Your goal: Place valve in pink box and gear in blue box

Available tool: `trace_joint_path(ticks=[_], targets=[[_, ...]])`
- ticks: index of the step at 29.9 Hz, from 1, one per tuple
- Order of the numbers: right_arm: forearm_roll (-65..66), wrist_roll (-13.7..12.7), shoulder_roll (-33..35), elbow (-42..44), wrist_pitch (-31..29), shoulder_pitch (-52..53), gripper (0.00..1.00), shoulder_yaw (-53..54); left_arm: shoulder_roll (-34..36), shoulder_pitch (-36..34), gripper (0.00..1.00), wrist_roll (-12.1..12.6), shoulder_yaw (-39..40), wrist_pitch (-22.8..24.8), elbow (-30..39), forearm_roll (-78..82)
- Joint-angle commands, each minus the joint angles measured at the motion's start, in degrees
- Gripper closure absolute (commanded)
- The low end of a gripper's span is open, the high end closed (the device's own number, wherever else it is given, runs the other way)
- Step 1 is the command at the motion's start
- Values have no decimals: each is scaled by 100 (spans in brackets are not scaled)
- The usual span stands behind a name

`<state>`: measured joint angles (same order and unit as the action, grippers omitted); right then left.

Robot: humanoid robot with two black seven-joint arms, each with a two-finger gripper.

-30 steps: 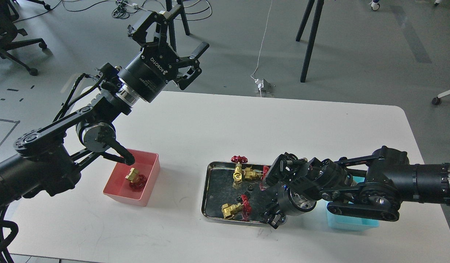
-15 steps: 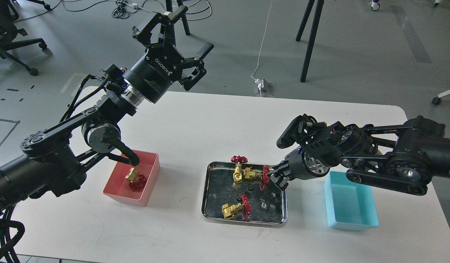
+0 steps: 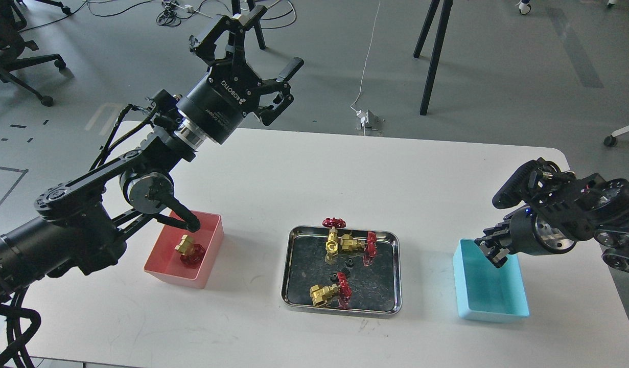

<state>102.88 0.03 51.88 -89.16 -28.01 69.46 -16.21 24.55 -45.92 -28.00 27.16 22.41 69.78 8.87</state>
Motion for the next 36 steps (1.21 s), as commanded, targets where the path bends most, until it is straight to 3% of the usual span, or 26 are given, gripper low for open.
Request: trace_joint_path(ticks=[1, 2, 7, 14, 19, 23, 27, 30, 33, 36], targets=[[48, -3, 24, -5, 1, -29, 88, -5, 6, -4, 8, 0, 0, 0, 0, 0], [39, -3, 32, -5, 1, -29, 81, 4, -3, 4, 8, 0, 0, 0, 0, 0], [-189, 6, 41, -14, 1, -46, 0, 92, -38, 4, 8, 0, 0, -8, -8, 0], [-778, -3, 243, -5, 1, -46, 0, 688, -12, -31, 8, 0, -27, -8, -8, 0], [-1409, 41, 480, 327, 1, -187, 0, 2013, 207, -127, 8, 0, -18, 0, -8, 0], [-3471, 58, 709, 968, 1, -713, 0, 2999, 454, -277, 8, 0, -35, 18, -175, 0], [-6160, 85, 692, 1462, 1, -952, 0, 3177, 437, -505, 8, 0, -9, 176, -789, -35], [-8383, 137, 333, 1682, 1023, -961, 0, 3299, 366, -655, 8, 0, 8, 492, -1360, -79], [-10317, 417, -151, 2164, 1245, -960, 0, 3764, 103, -830, 8, 0, 26, 559, -1817, -297], [-11437, 988, -581, 2630, 790, -969, 0, 4038, -3, -831, 8, 0, 297, 559, -2021, -859]])
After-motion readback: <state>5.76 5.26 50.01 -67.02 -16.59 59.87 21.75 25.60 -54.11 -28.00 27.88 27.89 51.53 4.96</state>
